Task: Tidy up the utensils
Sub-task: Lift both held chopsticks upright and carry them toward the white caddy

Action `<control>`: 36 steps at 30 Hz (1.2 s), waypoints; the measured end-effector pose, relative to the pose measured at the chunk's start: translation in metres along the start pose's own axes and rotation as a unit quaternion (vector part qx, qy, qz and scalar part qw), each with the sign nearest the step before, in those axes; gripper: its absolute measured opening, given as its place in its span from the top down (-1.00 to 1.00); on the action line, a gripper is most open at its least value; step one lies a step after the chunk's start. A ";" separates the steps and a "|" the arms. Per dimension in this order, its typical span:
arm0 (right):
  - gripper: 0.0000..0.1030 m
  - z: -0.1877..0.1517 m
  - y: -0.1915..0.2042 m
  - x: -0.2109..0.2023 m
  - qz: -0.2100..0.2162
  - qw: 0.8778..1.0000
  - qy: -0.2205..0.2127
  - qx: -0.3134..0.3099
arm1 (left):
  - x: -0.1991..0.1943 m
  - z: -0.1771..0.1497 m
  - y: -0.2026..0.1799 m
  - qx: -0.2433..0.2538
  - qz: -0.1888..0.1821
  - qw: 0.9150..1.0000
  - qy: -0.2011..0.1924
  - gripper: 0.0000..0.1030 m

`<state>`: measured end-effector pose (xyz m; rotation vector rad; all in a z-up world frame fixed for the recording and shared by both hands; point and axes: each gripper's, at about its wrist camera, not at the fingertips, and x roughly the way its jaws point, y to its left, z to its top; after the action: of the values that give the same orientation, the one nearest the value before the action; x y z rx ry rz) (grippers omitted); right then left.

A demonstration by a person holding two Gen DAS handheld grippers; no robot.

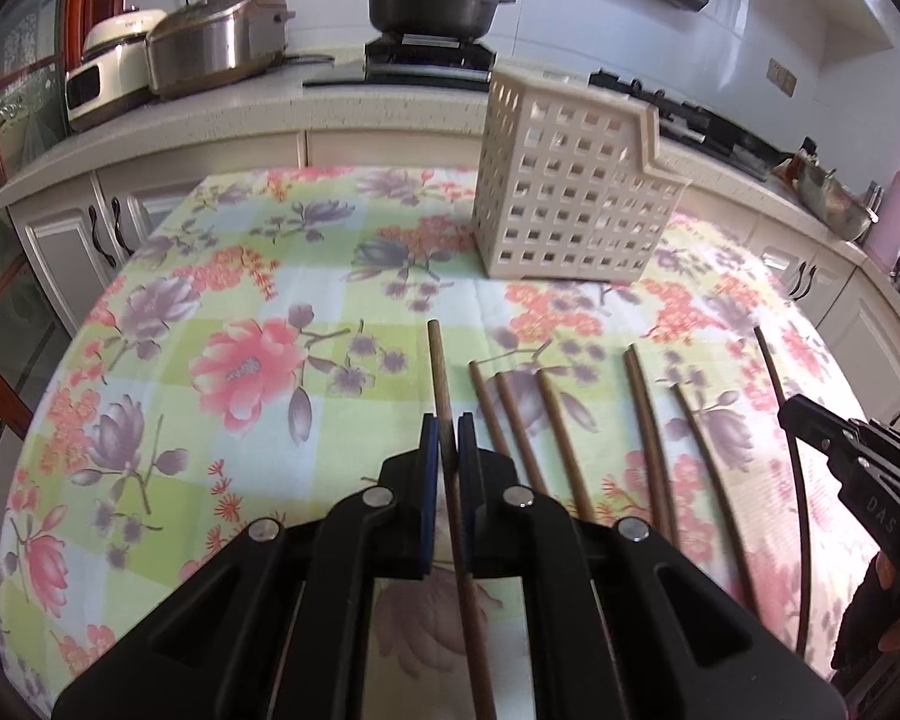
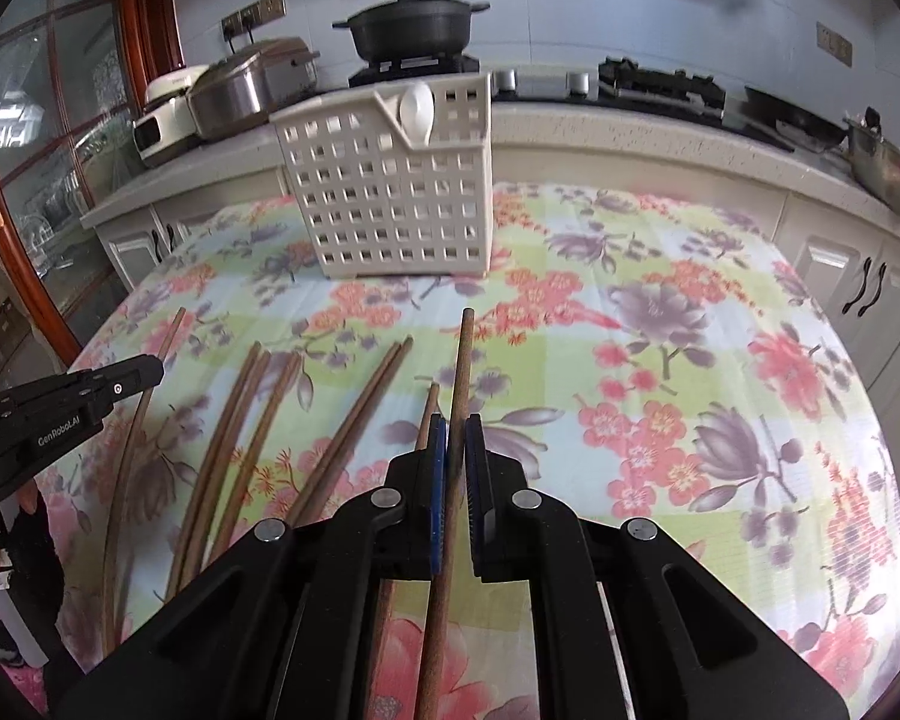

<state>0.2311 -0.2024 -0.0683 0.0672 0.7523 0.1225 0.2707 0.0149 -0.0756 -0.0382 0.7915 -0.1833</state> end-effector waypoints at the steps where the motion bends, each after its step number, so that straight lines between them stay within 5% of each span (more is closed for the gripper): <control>1: 0.86 0.001 0.000 -0.007 0.002 1.000 -0.009 0.001 | -0.006 0.000 -0.001 0.001 0.000 1.000 -0.007 0.88; 22: 0.86 -0.002 0.005 -0.111 0.001 0.992 -0.122 0.000 | -0.116 -0.014 -0.033 0.032 -0.004 0.991 -0.129 0.89; 36: 0.86 -0.004 0.005 -0.141 0.006 0.988 -0.153 -0.004 | -0.156 -0.017 -0.038 0.037 0.021 0.981 -0.190 0.89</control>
<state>0.1257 -0.2161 0.0244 0.0801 0.4446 0.1225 0.1459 0.0059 0.0266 0.0140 0.4038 -0.1597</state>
